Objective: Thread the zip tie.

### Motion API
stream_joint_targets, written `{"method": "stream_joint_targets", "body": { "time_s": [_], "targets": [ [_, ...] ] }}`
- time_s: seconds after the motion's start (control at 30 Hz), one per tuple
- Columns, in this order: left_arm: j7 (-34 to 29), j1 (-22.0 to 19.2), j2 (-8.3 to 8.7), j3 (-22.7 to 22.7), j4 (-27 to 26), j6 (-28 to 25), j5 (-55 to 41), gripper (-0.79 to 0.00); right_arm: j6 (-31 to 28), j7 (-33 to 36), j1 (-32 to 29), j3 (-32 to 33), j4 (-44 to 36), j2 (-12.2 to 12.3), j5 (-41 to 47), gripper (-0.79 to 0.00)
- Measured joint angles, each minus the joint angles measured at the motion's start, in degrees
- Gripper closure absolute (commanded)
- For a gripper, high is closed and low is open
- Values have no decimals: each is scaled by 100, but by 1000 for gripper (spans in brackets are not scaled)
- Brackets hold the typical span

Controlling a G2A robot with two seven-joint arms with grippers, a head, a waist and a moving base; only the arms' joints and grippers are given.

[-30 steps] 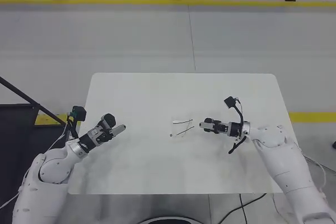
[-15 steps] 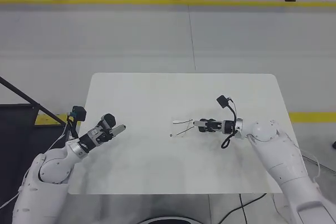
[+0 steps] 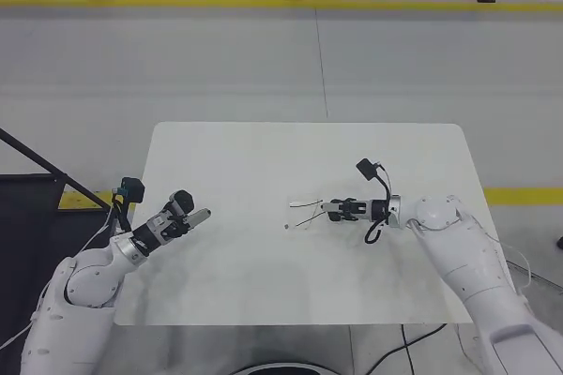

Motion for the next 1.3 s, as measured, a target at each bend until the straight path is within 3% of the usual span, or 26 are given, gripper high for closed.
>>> {"method": "stream_joint_targets", "body": {
  "time_s": [0.3, 0.67, 1.03, 1.3],
  "targets": [
    [0, 0, 0, 0, 0, 0, 0, -785, 2, 76, 96, -91, 172, -64, -10, -314],
    [0, 0, 0, 0, 0, 0, 0, -785, 71, 115, 196, -175, 317, -134, -40, -197],
    [0, 0, 0, 0, 0, 0, 0, -785, 62, 168, 242, -189, 424, -172, -27, 0],
    [0, 0, 0, 0, 0, 0, 0, -785, -187, 114, 201, -71, 407, -144, 39, 0]
  ]
}}
